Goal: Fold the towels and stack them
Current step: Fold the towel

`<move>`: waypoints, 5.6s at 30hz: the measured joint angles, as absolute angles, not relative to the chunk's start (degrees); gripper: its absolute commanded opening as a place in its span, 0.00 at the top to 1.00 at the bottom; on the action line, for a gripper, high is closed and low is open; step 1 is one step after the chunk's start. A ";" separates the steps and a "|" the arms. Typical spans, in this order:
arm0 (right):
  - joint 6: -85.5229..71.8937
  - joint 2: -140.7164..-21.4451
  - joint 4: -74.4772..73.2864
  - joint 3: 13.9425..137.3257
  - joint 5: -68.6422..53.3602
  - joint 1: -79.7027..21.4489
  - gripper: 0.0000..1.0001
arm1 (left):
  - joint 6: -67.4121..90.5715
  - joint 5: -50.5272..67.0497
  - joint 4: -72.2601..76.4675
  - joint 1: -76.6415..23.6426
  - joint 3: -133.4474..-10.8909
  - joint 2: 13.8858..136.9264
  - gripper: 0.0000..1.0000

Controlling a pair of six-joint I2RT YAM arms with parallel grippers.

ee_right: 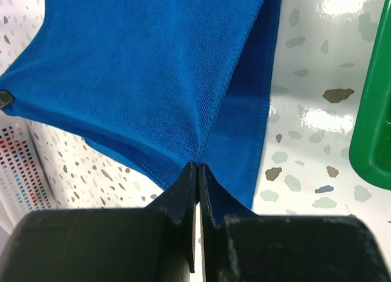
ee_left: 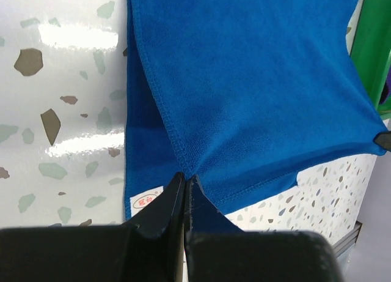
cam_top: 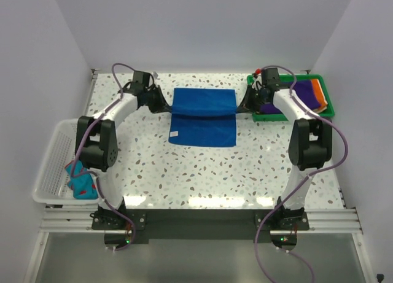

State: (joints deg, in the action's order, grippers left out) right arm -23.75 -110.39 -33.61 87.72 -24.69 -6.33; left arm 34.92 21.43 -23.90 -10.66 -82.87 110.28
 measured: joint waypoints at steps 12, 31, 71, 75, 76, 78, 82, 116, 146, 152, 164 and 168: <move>-22.81 -102.96 -36.99 85.97 -24.58 -6.33 1.00 | 34.68 19.35 -28.53 -11.27 -83.85 104.22 0.95; -23.31 -100.33 -23.99 54.85 -23.44 -9.78 1.00 | 33.28 13.13 -22.92 -17.87 -59.35 102.00 1.00; -23.86 -119.37 -11.55 110.41 -11.00 -7.14 1.00 | 34.02 25.19 -2.28 -7.57 -120.60 129.49 0.99; -22.79 -119.35 -12.86 111.63 -11.51 -7.05 1.00 | 34.76 26.55 -1.87 -7.16 -119.37 129.47 0.99; -22.63 -119.35 -13.91 111.61 -11.62 -7.07 1.00 | 34.83 26.92 -2.35 -7.09 -118.69 129.40 0.99; -22.46 -119.17 -16.32 111.00 -11.84 -7.07 1.00 | 34.72 27.53 -3.84 -7.03 -116.92 129.19 0.98; -22.48 -116.31 -23.09 105.34 -13.23 -7.07 1.00 | 33.36 27.97 -11.60 -7.03 -111.85 127.39 0.97; -24.84 -88.51 -33.82 71.05 -19.62 -13.17 1.00 | 25.08 23.44 -34.17 -8.27 -80.27 100.05 0.94; -25.34 -89.52 -24.93 53.52 -15.73 -15.38 1.00 | 23.35 15.77 -26.24 -14.33 -61.87 99.20 0.93; -24.25 -91.33 -30.30 69.58 -11.51 -14.31 1.00 | 24.01 15.20 -29.54 -13.80 -77.32 100.90 0.94; -23.42 -110.13 -20.78 101.69 -3.70 -8.56 1.00 | 32.86 21.39 -17.37 -10.20 -119.44 124.60 0.97; -22.72 -115.52 -17.93 106.63 -3.22 -7.44 1.00 | 36.42 24.40 -10.98 -9.19 -121.25 130.15 0.97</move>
State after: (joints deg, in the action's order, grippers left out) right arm -22.72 -115.52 -17.93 106.63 -3.22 -7.44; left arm 36.42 24.40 -10.98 -9.19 -121.25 130.15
